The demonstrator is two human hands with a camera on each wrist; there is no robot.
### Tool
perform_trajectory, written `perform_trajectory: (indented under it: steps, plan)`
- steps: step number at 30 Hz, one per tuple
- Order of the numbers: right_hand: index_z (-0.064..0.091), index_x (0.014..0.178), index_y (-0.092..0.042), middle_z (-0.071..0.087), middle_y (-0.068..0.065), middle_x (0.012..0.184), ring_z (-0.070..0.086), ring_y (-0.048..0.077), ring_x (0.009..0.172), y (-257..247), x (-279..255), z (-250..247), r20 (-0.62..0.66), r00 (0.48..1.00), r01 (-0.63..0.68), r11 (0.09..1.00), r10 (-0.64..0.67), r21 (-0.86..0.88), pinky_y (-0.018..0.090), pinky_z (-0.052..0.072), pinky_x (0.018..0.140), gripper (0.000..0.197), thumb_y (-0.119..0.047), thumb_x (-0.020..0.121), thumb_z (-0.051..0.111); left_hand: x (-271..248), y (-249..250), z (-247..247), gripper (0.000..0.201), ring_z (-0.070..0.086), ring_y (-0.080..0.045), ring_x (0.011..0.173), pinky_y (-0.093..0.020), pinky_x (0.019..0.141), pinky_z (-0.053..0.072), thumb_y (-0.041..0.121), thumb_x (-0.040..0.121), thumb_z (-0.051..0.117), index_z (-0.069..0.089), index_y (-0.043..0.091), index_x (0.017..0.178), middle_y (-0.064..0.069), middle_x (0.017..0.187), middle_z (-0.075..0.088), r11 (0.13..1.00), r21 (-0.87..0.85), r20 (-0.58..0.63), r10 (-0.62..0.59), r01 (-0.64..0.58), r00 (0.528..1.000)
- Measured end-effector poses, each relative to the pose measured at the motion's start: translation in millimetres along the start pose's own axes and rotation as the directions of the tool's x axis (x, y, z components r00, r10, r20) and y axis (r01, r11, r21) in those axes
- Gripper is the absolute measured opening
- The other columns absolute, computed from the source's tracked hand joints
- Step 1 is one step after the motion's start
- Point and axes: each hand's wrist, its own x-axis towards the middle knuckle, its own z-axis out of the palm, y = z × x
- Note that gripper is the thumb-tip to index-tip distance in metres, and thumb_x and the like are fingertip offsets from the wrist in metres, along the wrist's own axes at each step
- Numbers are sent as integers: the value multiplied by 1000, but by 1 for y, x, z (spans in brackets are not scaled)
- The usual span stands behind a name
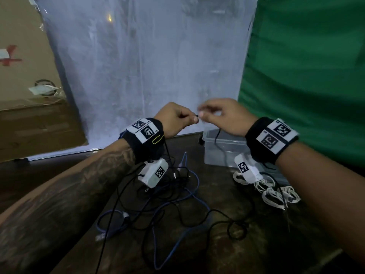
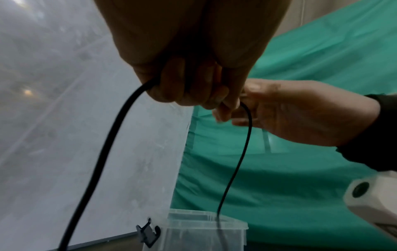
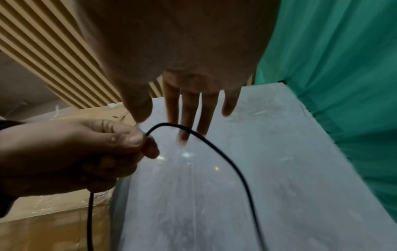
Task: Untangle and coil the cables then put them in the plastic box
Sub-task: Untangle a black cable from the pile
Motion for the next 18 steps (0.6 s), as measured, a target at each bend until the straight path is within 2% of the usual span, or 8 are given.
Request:
perform_trajectory:
  steps: [2,4,6,8,10,12,14,18]
  plan:
    - [70,84,-14,63,-12,64,58,-3,62,-3,1,0,24,1000,-3,1000,3,7,21,43,63,26,-31,98,57,-4,-4,-2,19,40,-3,46,-15,50,37,33,88,67,75,16,82,4,54,50,1000,-24,7,-18,18,1000]
    - [65,78,-14,61,-8,68,53,0,63,2,6,-7,-152,988,-5,1000,3,-8,26,37,63,29,-27,100,54,-10,-14,-6,25,37,-5,44,-16,46,33,33,92,61,74,12,87,4,53,43,986,-147,24,-70,73,997]
    - [62,78,-16,63,0,79,55,9,73,10,8,-24,-386,919,-40,994,75,97,25,37,66,28,-25,102,51,-19,-33,-10,28,33,-7,44,-18,45,31,31,96,54,72,11,88,5,52,38,960,-245,48,-131,138,990]
    - [61,76,-19,57,-10,70,51,-6,63,19,8,-39,-523,831,-73,970,187,230,16,37,61,29,-25,102,49,-27,-54,-13,29,31,-8,45,-20,47,35,30,99,50,69,12,87,3,55,33,932,-293,71,-200,212,977]
    - [62,72,-19,53,-17,59,50,-10,53,25,8,-43,-452,855,-132,949,255,286,11,37,56,30,-23,99,51,-32,-68,-18,29,29,-9,45,-24,47,41,27,100,46,65,10,86,4,53,29,886,-365,88,-272,285,958]
    - [67,72,-15,58,-12,60,52,3,54,28,8,-34,-242,926,-225,938,290,263,21,42,56,26,-22,95,56,-35,-71,-22,28,25,-9,43,-24,43,39,26,101,45,61,10,86,7,50,27,845,-419,105,-317,331,943]
    - [71,87,-15,67,1,83,58,16,74,27,8,-18,-118,960,-240,962,255,131,29,45,70,14,-22,92,60,-36,-68,-23,27,22,-9,43,-20,39,31,26,101,45,61,10,86,7,49,25,835,-423,132,-328,352,936]
    - [67,119,-14,63,1,118,57,13,107,8,3,16,-87,989,-101,981,116,163,16,37,88,26,-26,101,53,-39,-55,-16,22,22,-8,43,-16,40,21,26,99,47,61,11,90,6,52,26,798,-478,225,-292,367,930]
